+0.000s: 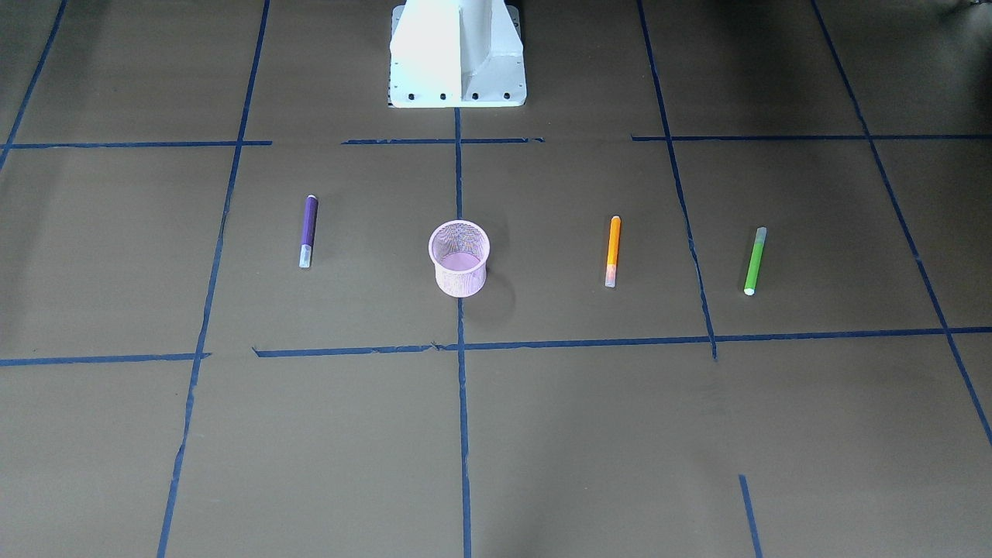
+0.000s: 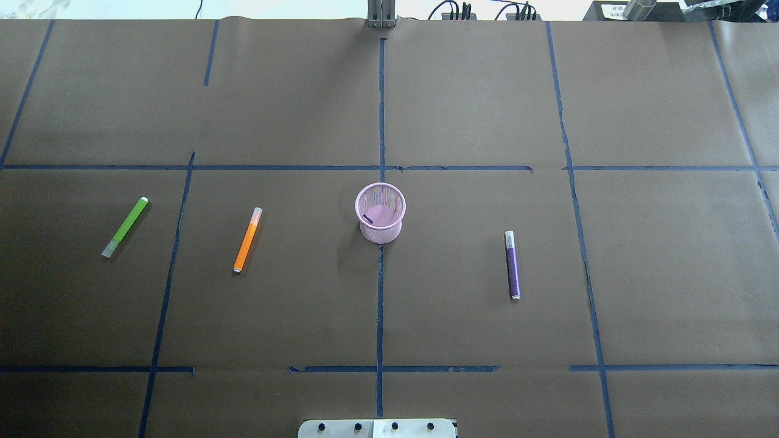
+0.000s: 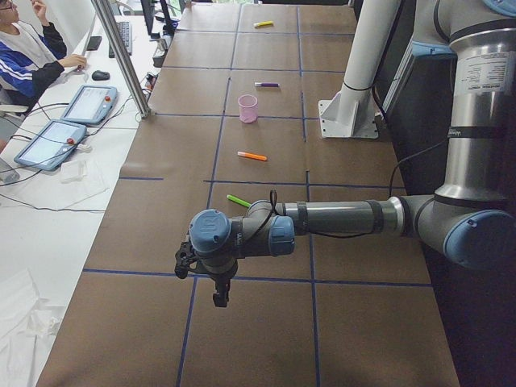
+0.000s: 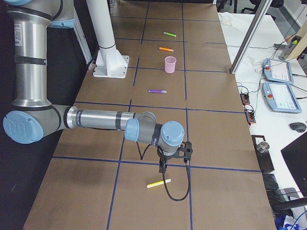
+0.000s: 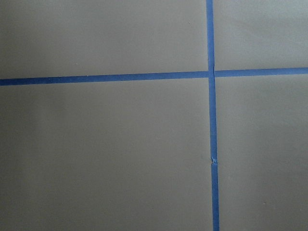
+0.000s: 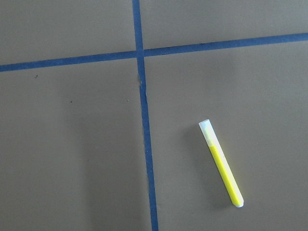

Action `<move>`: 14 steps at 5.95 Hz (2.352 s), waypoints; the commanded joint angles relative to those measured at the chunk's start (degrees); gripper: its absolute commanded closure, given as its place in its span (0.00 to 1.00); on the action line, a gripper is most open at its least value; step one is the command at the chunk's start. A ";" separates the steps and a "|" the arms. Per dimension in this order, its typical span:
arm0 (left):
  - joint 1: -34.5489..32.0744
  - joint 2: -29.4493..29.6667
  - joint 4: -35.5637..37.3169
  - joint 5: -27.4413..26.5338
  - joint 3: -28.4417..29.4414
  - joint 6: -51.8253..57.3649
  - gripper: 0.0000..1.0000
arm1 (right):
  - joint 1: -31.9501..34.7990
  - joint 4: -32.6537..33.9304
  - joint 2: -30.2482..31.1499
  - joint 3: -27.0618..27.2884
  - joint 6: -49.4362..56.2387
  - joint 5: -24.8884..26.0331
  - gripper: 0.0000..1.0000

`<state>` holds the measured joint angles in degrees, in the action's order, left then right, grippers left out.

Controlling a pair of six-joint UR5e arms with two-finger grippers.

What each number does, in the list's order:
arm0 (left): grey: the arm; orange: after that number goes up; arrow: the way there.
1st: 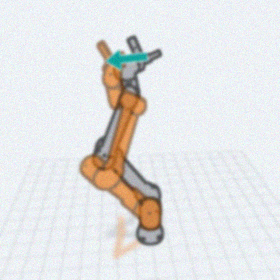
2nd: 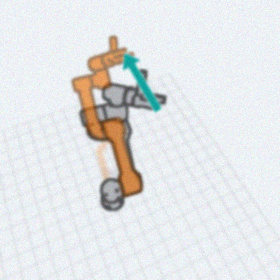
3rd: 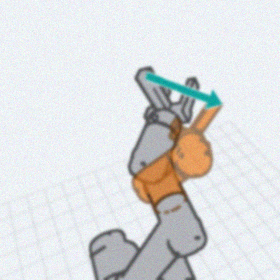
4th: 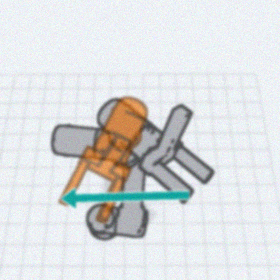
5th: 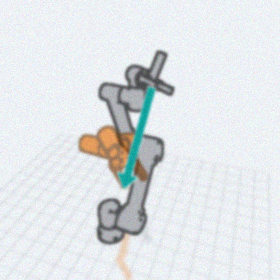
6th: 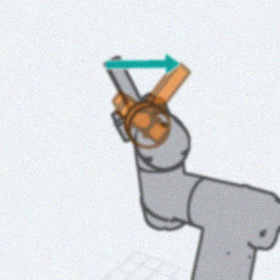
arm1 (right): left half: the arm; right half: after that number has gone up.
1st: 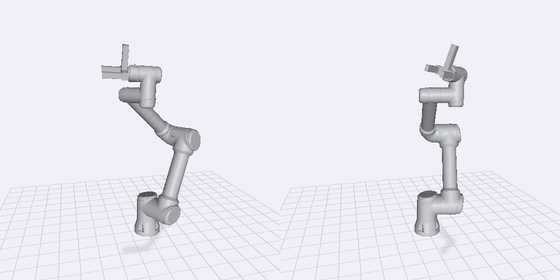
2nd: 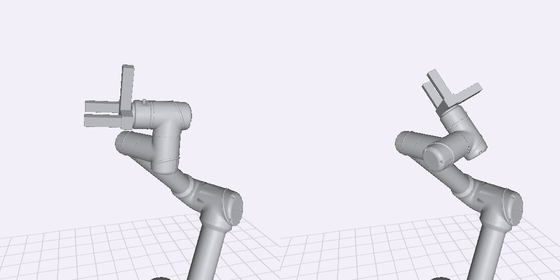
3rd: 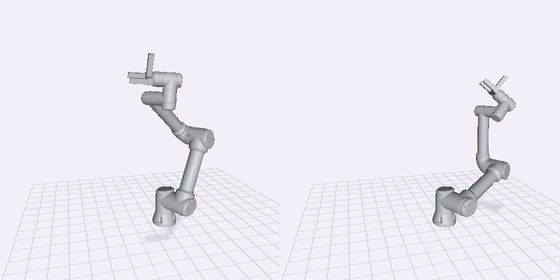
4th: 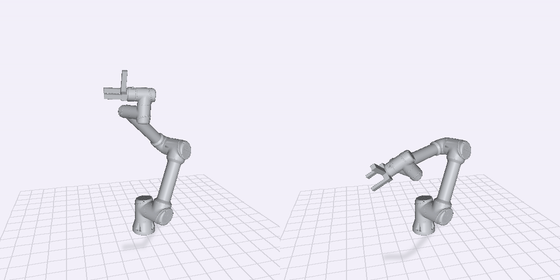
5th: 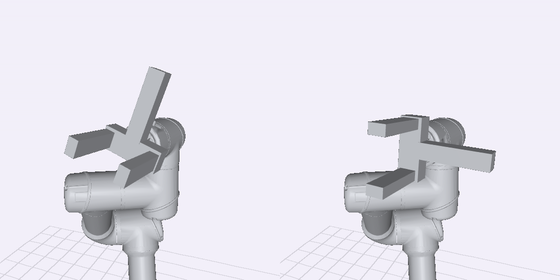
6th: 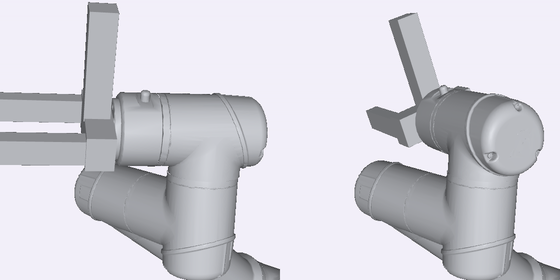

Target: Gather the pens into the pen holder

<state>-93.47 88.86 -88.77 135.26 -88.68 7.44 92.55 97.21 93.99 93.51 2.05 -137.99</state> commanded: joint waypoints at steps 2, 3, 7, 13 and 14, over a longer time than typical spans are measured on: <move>0.04 0.00 0.09 0.00 0.09 0.03 0.00 | 0.00 0.00 -0.30 0.18 -0.03 0.00 0.00; 0.04 0.00 0.09 0.00 0.09 0.03 0.00 | 0.00 0.00 -0.30 0.26 -0.03 0.00 0.00; 0.21 0.00 0.09 0.00 0.26 -0.06 0.00 | 0.00 0.00 -0.39 0.44 -0.12 -0.09 0.00; 12.12 2.72 -5.86 -0.52 -7.12 -3.98 0.00 | -0.17 0.00 -3.29 1.32 -0.29 -0.35 0.00; 16.69 6.73 -6.06 -0.18 -7.12 -4.27 0.00 | -0.61 0.00 -5.03 1.41 -0.47 -0.44 0.00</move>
<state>-81.25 92.55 -93.75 134.97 -95.72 4.26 92.23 97.18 90.29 94.81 1.71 -138.34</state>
